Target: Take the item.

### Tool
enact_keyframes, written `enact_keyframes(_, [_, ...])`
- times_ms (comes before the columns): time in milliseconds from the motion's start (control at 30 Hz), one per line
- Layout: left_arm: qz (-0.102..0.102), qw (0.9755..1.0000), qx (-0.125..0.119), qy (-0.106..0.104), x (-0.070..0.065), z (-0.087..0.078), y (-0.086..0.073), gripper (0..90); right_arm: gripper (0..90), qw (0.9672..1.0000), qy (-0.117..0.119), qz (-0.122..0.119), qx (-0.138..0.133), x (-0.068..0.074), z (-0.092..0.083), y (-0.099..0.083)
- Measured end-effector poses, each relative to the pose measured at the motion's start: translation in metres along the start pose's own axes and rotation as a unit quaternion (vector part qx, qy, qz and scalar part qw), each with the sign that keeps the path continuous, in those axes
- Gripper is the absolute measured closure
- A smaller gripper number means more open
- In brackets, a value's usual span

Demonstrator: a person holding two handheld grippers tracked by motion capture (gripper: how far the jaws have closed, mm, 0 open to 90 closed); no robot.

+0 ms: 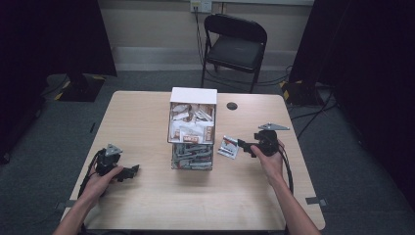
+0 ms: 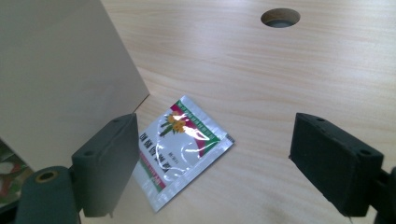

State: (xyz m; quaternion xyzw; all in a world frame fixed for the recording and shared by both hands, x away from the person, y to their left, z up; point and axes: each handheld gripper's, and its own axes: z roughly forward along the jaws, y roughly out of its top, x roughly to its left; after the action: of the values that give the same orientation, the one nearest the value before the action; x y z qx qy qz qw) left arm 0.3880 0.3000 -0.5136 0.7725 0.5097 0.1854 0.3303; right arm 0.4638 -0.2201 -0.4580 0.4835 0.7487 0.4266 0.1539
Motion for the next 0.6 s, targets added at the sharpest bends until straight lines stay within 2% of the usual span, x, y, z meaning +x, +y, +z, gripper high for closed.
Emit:
enact_keyframes(133, [0.001,1.0,0.001,0.001,0.0,0.0,0.0,0.0,15.8,1.0,0.0,-0.003,0.005,0.004,-0.007,-0.001])
enact_keyframes(200, [0.001,1.0,0.001,0.001,0.0,0.0,0.0,0.0,18.8,0.9998,-0.016,0.003,0.012,0.006,-0.012,0.0])
enact_keyframes(367, [0.004,1.0,0.003,0.001,0.001,0.0,0.0,0.0,17.9,0.9998,-0.016,0.001,-0.005,0.009,-0.031,0.0])
enact_keyframes(500, [0.004,1.0,0.003,0.001,0.001,0.0,0.0,0.0,21.0,0.9991,-0.041,-0.005,-0.008,0.013,-0.045,-0.002])
enact_keyframes(600, [0.004,1.0,0.003,0.001,0.001,0.0,0.0,0.0,20.3,0.9991,-0.04,-0.001,-0.014,0.013,-0.054,-0.005])
